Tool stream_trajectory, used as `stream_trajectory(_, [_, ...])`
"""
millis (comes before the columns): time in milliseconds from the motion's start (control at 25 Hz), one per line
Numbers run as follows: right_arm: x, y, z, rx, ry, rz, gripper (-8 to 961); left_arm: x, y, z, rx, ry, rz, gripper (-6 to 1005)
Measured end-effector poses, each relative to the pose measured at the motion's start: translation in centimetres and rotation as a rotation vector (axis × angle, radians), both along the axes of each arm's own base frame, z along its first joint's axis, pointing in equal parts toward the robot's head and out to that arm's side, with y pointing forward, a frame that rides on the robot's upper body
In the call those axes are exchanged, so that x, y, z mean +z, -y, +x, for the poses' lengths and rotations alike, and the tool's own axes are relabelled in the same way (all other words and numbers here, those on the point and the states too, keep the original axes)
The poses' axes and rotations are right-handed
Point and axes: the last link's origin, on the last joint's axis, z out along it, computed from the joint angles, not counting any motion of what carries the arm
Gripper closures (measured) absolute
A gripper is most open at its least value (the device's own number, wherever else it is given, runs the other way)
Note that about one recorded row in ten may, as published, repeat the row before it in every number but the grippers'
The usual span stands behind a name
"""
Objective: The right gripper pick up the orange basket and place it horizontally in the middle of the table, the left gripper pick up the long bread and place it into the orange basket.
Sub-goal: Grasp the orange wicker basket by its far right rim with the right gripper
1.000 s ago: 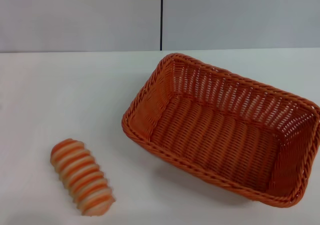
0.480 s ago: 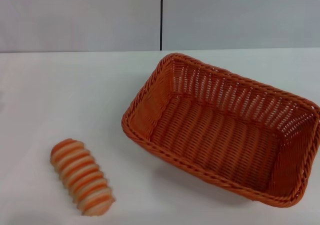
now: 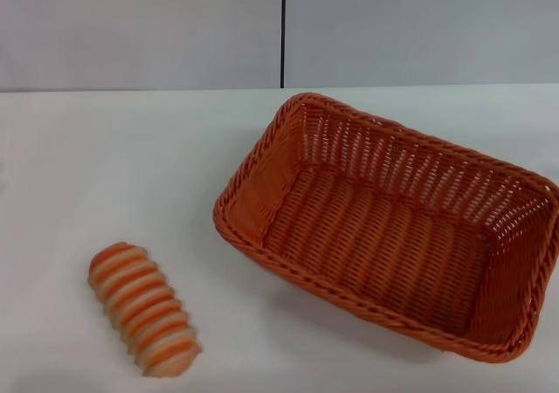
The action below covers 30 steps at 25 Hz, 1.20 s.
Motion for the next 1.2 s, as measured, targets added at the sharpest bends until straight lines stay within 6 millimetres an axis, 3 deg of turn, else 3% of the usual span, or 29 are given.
stream_trajectory(320, [-3.8,-1.8,-0.1,-0.012,0.111,-0.140,311,-0.1,-0.1,0.1,0.001,0.001,-0.001,156])
stream_trajectory(1200, [-9.2,-3.7,0.9,-0.049,0.264,-0.207,313,-0.2,-0.5,0.2,-0.005,0.007,-0.003,163])
